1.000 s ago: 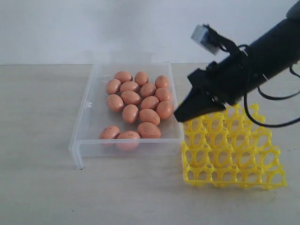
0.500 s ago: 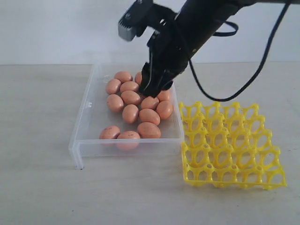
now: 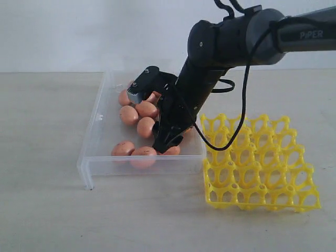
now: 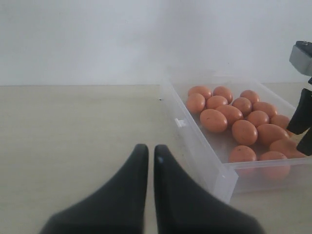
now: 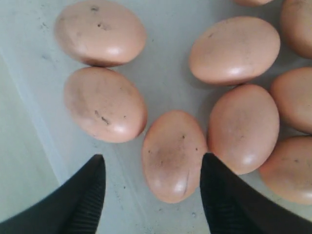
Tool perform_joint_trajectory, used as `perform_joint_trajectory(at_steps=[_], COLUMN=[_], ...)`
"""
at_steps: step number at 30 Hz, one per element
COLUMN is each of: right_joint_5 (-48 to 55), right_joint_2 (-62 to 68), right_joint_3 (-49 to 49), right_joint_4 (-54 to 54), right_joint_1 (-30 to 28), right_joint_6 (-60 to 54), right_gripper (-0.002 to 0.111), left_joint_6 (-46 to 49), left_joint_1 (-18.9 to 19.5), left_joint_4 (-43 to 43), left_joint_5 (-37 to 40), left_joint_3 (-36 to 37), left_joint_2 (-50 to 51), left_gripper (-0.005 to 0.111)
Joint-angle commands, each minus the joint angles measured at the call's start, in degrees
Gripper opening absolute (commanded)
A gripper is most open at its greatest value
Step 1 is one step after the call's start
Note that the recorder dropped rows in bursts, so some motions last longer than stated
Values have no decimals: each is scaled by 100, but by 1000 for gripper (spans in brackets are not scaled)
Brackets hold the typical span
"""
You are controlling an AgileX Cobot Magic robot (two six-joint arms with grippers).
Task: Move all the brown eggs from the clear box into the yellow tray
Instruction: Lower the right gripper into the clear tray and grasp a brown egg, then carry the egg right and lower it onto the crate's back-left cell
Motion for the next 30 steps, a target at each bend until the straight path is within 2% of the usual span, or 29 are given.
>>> perform_joint_trajectory(at_steps=[1,6,8,9,12,13,24,30], right_joint_5=[-494,-628,-724,-752,-752,-764,-1305,-875], right_joint_2=[265,685,708,708,673,643,-566,-1364], right_joint_3=[-36,-36,-36,-36,-36,-36,-36,227], right_joint_4=[-155,-260,-223,-223,-223,-223,-220,-77], right_joint_1=[-6,-6,-6,-6,-6,-6,-6,-198], right_joint_6=[7,17,33,33,33,58,96,1083], right_gripper=[50,50,45,32,4,0,0,0], left_joint_6=[13,13,13,13,13,13,13,13], left_joint_1=[20,20,20,20,20,20,20,20], left_joint_4=[-14,-14,-14,-14,-14,-14,-14,-14], left_joint_5=[2,2,2,2,2,2,2,2], left_joint_3=[15,15,15,15,15,15,15,15], left_joint_2=[-12,-12,-12,-12,-12,-12,-12,-12], left_gripper=[4,4,4,4,4,4,4,4])
